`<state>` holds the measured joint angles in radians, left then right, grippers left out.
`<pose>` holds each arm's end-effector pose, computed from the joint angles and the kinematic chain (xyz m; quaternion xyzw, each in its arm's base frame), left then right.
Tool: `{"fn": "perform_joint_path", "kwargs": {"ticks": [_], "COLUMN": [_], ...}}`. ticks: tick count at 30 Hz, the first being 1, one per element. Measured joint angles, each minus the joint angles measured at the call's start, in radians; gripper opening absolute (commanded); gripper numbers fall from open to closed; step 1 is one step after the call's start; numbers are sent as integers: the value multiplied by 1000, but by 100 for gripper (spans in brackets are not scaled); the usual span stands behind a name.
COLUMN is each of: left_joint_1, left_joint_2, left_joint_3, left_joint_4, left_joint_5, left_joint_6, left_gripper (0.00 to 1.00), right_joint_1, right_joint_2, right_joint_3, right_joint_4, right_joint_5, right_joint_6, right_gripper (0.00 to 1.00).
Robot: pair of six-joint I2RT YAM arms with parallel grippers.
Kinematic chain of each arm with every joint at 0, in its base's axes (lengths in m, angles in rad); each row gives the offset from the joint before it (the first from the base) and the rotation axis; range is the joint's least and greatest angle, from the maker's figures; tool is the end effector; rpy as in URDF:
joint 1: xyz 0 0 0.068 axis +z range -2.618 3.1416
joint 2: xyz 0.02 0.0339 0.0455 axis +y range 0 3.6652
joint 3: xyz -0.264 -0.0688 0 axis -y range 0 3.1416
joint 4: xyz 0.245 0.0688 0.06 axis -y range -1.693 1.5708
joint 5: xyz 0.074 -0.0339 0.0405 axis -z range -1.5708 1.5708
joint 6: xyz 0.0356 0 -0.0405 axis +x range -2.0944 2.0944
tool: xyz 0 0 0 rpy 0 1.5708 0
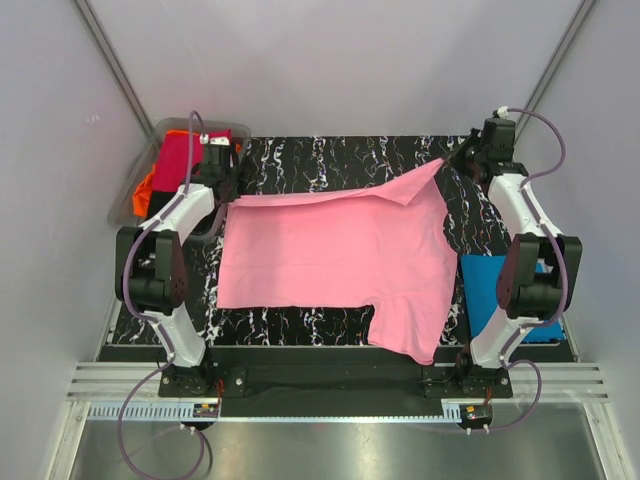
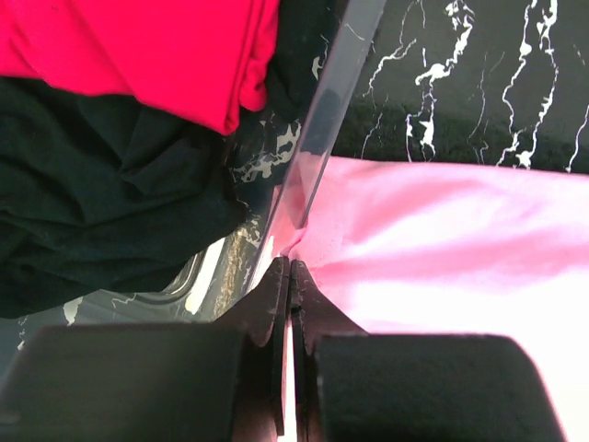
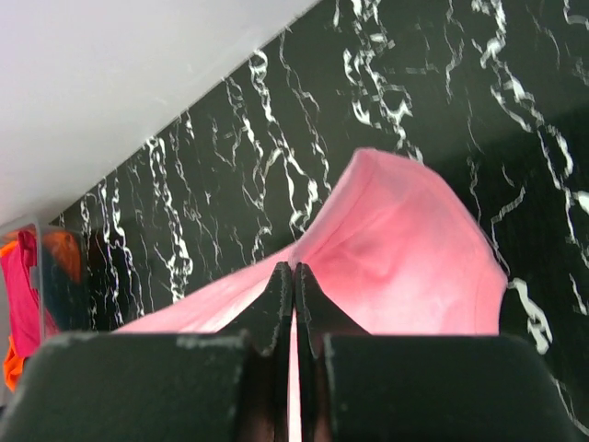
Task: Fold and stack the t-shirts
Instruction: Fold the tshirt
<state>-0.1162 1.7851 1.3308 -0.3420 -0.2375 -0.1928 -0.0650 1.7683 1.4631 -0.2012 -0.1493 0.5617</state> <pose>0.3969 -0.0379 0.2402 -0.0799 0.9170 0.0507 0.3874 0.4185 -0.0219 0.3030 0.2289 0.8291 0.1867 0.4747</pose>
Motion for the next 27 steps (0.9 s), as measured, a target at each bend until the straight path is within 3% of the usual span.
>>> {"fn": "perform_joint_path", "kwargs": {"ticks": [15, 27], "left_joint_1": [5, 3], "left_joint_2": [60, 77], "left_joint_3": [95, 118], "left_joint_4": [-85, -114], "left_joint_5": [-2, -6], "left_joint_6": [-16, -18], "left_gripper": [0, 0], "right_joint_1": [0, 0], "right_joint_2": [-140, -183], "right_joint_3": [-169, -196], "right_joint_4": [-158, -271], "right_joint_5": [43, 90], "right_joint_6": [46, 113], "right_gripper": [0, 0]}}
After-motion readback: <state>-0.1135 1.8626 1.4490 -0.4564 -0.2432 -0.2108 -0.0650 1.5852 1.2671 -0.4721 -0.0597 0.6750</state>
